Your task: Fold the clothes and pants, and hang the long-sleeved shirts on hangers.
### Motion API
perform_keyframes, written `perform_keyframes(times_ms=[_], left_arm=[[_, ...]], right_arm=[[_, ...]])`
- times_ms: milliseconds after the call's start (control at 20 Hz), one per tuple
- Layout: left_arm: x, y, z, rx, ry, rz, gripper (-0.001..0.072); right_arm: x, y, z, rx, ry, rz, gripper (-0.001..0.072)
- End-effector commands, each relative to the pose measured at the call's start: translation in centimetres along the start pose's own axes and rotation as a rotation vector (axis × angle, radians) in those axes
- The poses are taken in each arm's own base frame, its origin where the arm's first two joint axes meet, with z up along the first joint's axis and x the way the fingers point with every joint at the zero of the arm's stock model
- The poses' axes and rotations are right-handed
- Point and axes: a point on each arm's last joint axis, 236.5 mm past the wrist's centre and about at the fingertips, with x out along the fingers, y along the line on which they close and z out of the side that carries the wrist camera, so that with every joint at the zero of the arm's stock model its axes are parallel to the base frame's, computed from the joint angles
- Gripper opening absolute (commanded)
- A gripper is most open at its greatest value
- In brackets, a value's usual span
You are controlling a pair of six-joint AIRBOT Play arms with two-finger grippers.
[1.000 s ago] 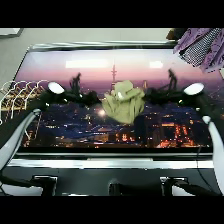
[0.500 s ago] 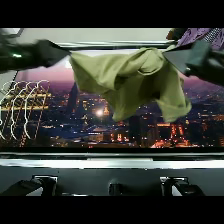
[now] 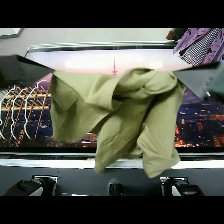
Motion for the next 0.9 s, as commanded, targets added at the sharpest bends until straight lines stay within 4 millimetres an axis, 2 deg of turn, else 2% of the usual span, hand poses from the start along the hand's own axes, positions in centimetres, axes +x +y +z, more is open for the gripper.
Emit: perform_keyframes(times_ms=[0,100,200,300,350,450,500,600,650,750,800,850], left_arm=[[4.1,4.0,-1.7,-0.169,0.050,0.045,0.0026],[8.0,7.8,-3.4,-0.261,0.102,0.091,0.0027],[12.1,12.0,-5.5,-0.335,0.163,0.147,0.0027],[16.2,16.3,-7.7,-0.405,0.219,0.205,0.0027],[18.2,18.4,-8.8,-0.425,0.248,0.231,0.0027],[21.5,22.0,-10.7,-0.459,0.282,0.275,0.0028],[23.0,23.9,-11.8,-0.484,0.298,0.299,0.0028],[24.9,26.7,-14.1,-0.528,0.340,0.337,0.0028],[25.3,27.7,-14.9,-0.547,0.358,0.352,0.0028],[24.8,29.1,-14.5,-0.563,0.346,0.362,0.0044],[24.0,29.6,-13.5,-0.552,0.330,0.360,0.0182],[22.8,30.1,-12.3,-0.546,0.319,0.358,0.0529]], right_arm=[[5.7,-4.8,2.2,0.065,0.043,-0.018,0.0032],[11.4,-7.5,3.1,0.121,0.072,0.035,0.0033],[18.8,-11.3,2.0,0.151,0.112,0.017,0.0033],[25.9,-15.4,-1.0,0.220,0.162,-0.025,0.0033],[28.8,-17.6,-2.8,0.250,0.185,-0.054,0.0033],[33.1,-22.4,-6.5,0.316,0.228,-0.120,0.0033],[34.4,-24.5,-8.3,0.343,0.257,-0.147,0.0034],[35.3,-26.8,-10.3,0.351,0.299,-0.174,0.0065],[35.0,-27.0,-10.3,0.325,0.313,-0.171,0.0120],[32.5,-26.9,-9.1,0.323,0.344,-0.156,0.0362],[30.2,-26.9,-8.3,0.301,0.373,-0.149,0.0456],[27.5,-27.3,-7.7,0.266,0.411,-0.160,0.0467]])
